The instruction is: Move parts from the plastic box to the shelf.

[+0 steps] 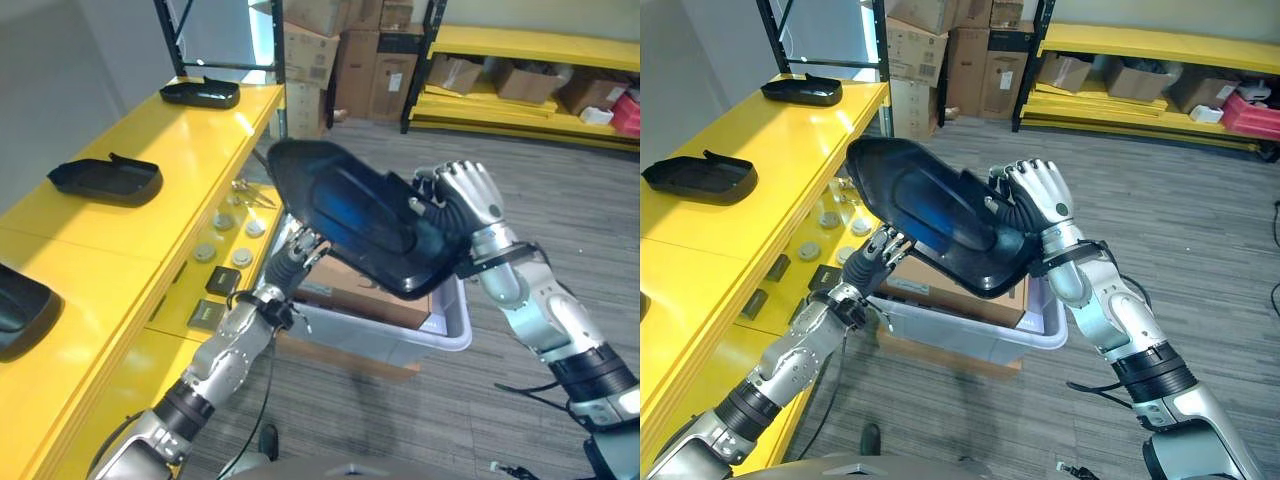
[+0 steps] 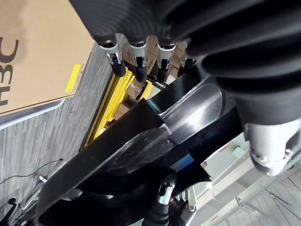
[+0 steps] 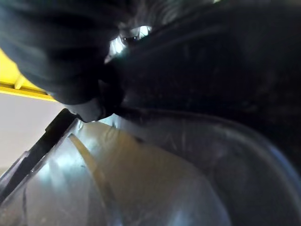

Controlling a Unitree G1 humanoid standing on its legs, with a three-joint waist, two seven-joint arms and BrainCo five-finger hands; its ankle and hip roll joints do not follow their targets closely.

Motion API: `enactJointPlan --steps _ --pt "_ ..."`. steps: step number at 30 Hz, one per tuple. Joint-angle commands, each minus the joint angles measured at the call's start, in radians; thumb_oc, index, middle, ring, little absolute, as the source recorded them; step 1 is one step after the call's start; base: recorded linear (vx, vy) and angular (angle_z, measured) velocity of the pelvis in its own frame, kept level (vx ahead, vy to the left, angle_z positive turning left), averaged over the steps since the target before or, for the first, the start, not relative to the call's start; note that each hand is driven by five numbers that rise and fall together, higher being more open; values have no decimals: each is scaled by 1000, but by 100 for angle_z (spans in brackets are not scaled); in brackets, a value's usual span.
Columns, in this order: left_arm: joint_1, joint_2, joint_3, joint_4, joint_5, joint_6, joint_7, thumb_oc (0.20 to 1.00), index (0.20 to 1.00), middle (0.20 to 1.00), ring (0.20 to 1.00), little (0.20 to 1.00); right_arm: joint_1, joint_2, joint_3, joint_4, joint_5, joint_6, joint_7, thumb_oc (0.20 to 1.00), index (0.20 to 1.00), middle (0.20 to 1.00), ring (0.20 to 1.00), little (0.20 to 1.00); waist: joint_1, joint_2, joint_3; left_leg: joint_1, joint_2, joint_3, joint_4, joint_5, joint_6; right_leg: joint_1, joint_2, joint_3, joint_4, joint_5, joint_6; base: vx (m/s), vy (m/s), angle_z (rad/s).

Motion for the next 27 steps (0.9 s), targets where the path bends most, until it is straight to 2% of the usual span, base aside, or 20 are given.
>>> enactJointPlan --steps 1,8,12,13,27 --pt "-90 -16 -47 -5 18 -26 -33 1000 1000 1000 1000 1000 -147 9 21 -33 41 -35 6 200 200 200 200 200 33 -36 -64 61 71 -30 21 -146 -47 -58 -36 -4 39 -37 27 0 0 0" --pt "-106 -22 -56 37 94 -26 -20 1000 1000 1000 1000 1000 -172 57 80 -60 68 -56 38 200 200 200 200 200 38 -34 -60 57 69 -36 26 -144 -46 -58 -35 -7 40 -37 25 -3 -1 1" --pt "-119 -22 -60 49 138 -26 -13 1000 1000 1000 1000 1000 -184 89 139 -87 120 -80 88 200 200 200 200 200 41 -36 -59 55 70 -37 28 -143 -47 -58 -35 -8 39 -36 23 -8 -5 6" --pt "-129 -12 -55 39 198 -33 -15 200 200 200 200 200 -176 106 149 -98 163 -93 107 200 200 200 200 200 41 -37 -58 54 69 -38 29 -142 -47 -58 -35 -10 39 -36 22 -9 -6 3" --pt "-104 -30 50 47 294 -104 52 200 200 200 200 200 -84 197 236 -195 338 -146 224 200 200 200 200 200 43 -43 -48 49 63 -42 34 -140 -47 -53 -43 -18 41 -36 22 0 0 0"
